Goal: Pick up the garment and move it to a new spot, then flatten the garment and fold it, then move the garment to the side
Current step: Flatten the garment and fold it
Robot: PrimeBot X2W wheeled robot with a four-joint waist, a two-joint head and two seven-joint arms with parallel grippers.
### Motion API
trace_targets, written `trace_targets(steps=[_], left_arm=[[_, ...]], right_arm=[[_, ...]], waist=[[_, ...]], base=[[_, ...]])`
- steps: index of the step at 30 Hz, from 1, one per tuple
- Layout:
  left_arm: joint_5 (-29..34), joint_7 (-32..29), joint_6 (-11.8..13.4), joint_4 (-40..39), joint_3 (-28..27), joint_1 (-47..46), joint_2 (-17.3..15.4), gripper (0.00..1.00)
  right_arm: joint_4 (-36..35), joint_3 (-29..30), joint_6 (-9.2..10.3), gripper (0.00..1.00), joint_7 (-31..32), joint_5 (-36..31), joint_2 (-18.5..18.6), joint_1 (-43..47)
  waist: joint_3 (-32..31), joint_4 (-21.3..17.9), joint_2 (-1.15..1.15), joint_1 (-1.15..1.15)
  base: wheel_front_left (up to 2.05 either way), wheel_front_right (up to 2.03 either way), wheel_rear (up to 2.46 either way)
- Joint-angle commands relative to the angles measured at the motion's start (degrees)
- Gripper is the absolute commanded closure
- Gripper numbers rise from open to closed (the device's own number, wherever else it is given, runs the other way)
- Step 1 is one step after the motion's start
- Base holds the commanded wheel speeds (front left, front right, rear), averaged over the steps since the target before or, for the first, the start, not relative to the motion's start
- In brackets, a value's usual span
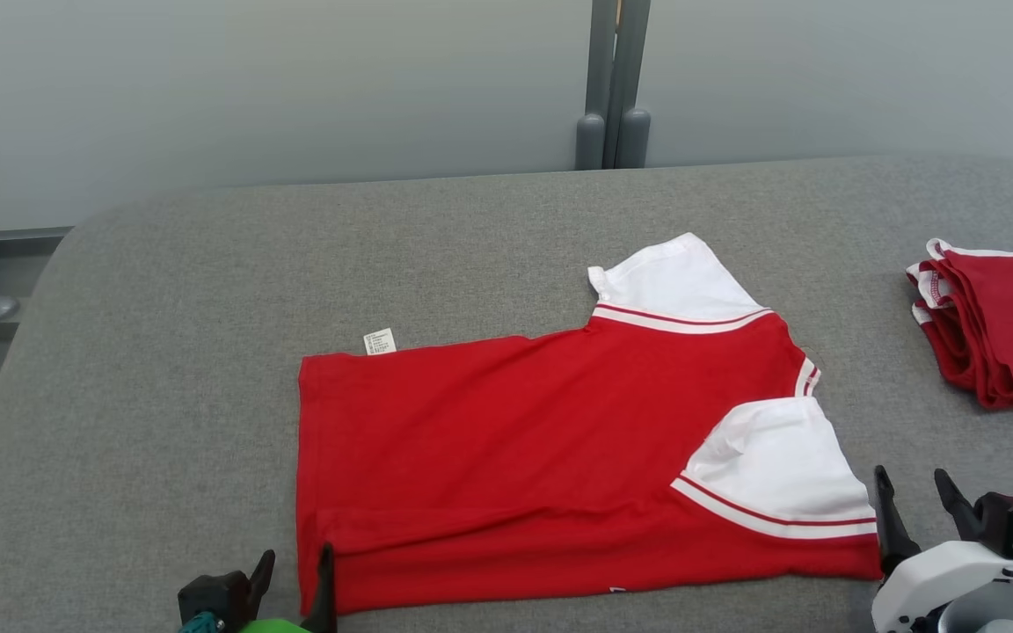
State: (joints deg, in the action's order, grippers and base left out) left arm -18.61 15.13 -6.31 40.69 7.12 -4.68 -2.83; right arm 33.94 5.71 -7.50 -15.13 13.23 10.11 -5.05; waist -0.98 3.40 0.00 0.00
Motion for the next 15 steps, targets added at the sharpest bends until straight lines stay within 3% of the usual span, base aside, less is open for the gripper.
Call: trace_targets(steps=[1, 15], left_arm=[[0.7, 0.0, -0.2, -0.6, 0.2, 0.4, -0.2, 0.00], [2.0, 0.0, -1.0, -5.9, 1.6, -0.9, -0.2, 0.00]], right_arm=[[-0.9, -0.2, 0.05, 0.00, 0.0, -0.7, -0.5, -0.5], [-4.9, -3.7, 0.05, 0.00, 0.0, -0.4, -1.9, -2.6]], waist=[[0.2, -0.1, 0.00, 0.00], [1.7, -1.2, 0.00, 0.00]], base=[[0.00, 0.00, 0.00], [0.00, 0.00, 0.00]])
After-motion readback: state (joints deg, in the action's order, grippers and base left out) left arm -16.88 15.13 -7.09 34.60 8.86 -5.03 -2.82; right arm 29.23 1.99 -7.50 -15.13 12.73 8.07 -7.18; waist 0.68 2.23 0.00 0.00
